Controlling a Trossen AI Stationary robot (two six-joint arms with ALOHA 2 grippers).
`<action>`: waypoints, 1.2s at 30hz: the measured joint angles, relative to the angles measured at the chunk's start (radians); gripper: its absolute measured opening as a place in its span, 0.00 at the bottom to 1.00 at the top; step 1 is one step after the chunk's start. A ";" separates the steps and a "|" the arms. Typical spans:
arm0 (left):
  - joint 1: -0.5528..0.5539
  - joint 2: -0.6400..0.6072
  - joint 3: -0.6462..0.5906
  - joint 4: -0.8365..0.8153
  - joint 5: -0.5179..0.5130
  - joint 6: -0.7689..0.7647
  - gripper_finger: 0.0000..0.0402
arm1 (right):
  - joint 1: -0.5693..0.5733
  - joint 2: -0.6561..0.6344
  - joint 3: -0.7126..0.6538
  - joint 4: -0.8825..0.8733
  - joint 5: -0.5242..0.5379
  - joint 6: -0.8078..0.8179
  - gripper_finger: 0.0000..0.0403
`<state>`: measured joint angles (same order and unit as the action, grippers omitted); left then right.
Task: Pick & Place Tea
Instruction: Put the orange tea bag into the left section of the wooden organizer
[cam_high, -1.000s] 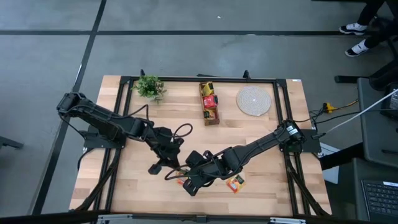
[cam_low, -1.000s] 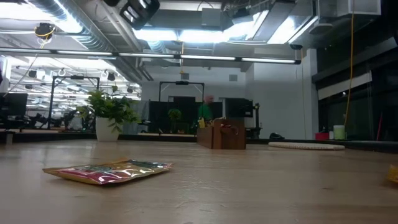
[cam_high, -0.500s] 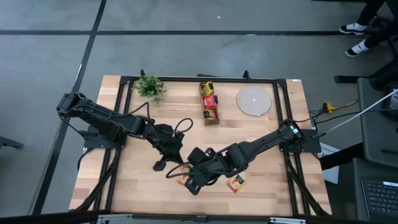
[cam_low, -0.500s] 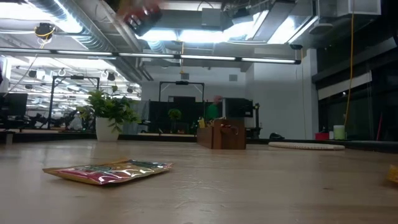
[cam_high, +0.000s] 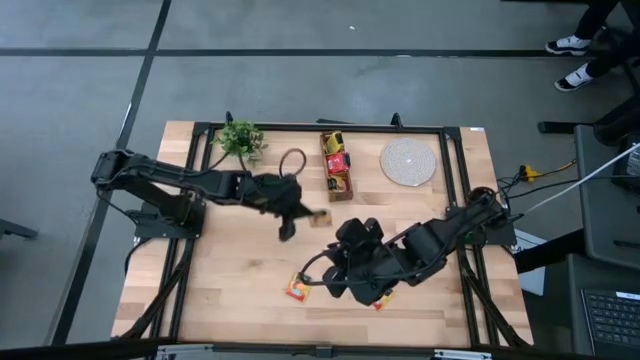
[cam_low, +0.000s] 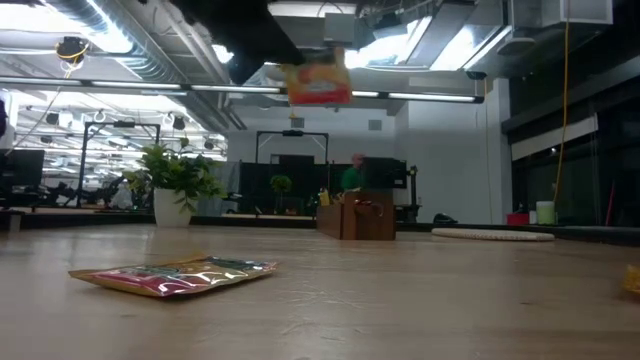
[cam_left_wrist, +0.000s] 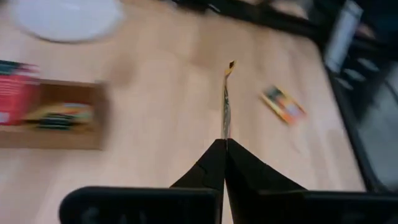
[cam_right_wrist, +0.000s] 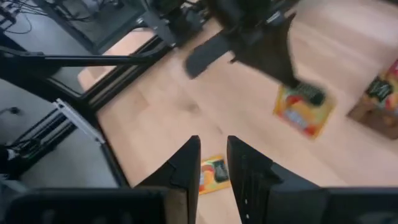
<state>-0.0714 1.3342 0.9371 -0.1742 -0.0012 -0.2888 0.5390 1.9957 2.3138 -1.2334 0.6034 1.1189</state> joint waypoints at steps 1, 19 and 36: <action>0.019 0.000 0.000 0.013 -0.025 -0.016 0.01 | 0.002 -0.002 0.000 -0.010 0.014 -0.001 0.20; 0.271 0.215 -0.001 0.341 -0.199 -0.480 0.01 | 0.001 -0.003 -0.001 -0.227 0.059 -0.002 0.20; 0.174 0.373 -0.001 0.388 -0.555 -0.934 0.01 | 0.001 -0.003 -0.001 -0.246 0.058 -0.001 0.20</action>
<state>0.1029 1.7068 0.9363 0.2140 -0.5562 -1.2229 0.5404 1.9926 2.3131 -1.4796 0.6617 1.1175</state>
